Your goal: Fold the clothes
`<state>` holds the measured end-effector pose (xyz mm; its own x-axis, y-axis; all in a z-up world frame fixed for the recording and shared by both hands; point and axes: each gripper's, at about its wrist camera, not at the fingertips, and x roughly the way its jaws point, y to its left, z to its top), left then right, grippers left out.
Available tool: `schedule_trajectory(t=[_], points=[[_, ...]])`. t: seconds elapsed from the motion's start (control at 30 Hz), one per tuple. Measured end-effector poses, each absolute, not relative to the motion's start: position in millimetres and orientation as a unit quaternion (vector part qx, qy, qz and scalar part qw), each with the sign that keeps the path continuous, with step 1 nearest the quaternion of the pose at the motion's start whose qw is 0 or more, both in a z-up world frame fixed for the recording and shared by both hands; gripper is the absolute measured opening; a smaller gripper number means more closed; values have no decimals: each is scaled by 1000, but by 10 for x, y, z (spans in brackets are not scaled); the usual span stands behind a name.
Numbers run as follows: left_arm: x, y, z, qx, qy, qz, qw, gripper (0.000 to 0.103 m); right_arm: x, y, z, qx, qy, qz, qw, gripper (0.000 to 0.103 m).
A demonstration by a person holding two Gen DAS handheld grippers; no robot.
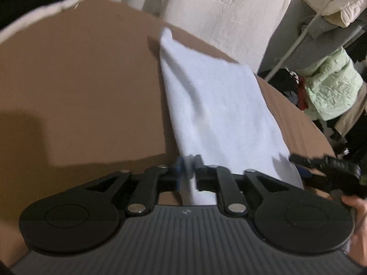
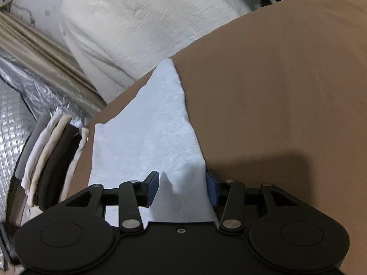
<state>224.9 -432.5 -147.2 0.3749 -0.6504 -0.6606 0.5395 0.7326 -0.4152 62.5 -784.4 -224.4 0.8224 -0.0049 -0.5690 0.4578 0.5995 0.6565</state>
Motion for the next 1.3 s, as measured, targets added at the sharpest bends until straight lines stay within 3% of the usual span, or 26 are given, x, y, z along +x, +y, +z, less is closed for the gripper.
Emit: schedule_trajectory(t=[0.03, 0.2, 0.3, 0.33, 0.37, 0.4, 0.43, 0.5, 0.6, 0.7, 0.87, 1.03, 1.1, 1.17, 1.2, 1.23, 1.3], points=[[2379, -4430, -1471, -53, 425, -364, 827, 41, 678, -7875, -2244, 426, 274, -131, 852, 49], [2835, -5032, -1477, 31, 426, -359, 830, 43, 932, -8106, -2302, 452, 293, -89, 838, 49], [2985, -5306, -1474, 66, 412, -354, 837, 61, 1186, -8273, -2349, 487, 288, -71, 822, 49], [3030, -5374, -1486, 71, 406, -352, 840, 71, 1282, -8304, -2356, 491, 287, -69, 820, 49], [3074, -5441, -1498, 76, 401, -351, 843, 68, 1379, -8309, -2349, 482, 286, -64, 826, 48], [3102, -5502, -1496, 85, 392, -354, 845, 56, 1474, -8278, -2332, 461, 287, -62, 837, 42], [3096, -5551, -1463, 97, 377, -369, 844, 7, 1532, -8235, -2305, 437, 286, -73, 849, 6], [3035, -5570, -1282, 101, 331, -408, 845, 5, 1566, -8080, -2155, 360, 263, -95, 890, 6], [2919, -5596, -1026, 113, 248, -421, 865, 5, 1378, -7980, -1823, 306, 154, -100, 934, 6], [3043, -5740, -1089, 125, 260, -404, 868, 6, 1401, -7981, -1673, 253, 173, -124, 944, 5], [3173, -5875, -1404, 148, 288, -345, 881, 10, 1441, -8049, -1922, 276, 199, -149, 928, 5], [3230, -5787, -1370, 89, 290, -380, 874, 9, 1494, -8051, -1901, 268, 208, -153, 928, 5], [3320, -5847, -1428, 93, 316, -383, 863, 16, 1472, -8130, -1919, 291, 211, -136, 923, 8], [3444, -5900, -1503, 96, 344, -366, 859, 58, 1465, -8245, -2002, 331, 218, -130, 909, 21], [3496, -5895, -1532, 88, 353, -360, 859, 66, 1491, -8314, -2081, 362, 223, -122, 897, 29], [3547, -5883, -1559, 78, 360, -357, 858, 75, 1522, -8364, -2150, 385, 229, -107, 887, 45], [3617, -5861, -1563, 57, 369, -363, 854, 72, 1608, -8438, -2286, 423, 241, -71, 870, 50]])
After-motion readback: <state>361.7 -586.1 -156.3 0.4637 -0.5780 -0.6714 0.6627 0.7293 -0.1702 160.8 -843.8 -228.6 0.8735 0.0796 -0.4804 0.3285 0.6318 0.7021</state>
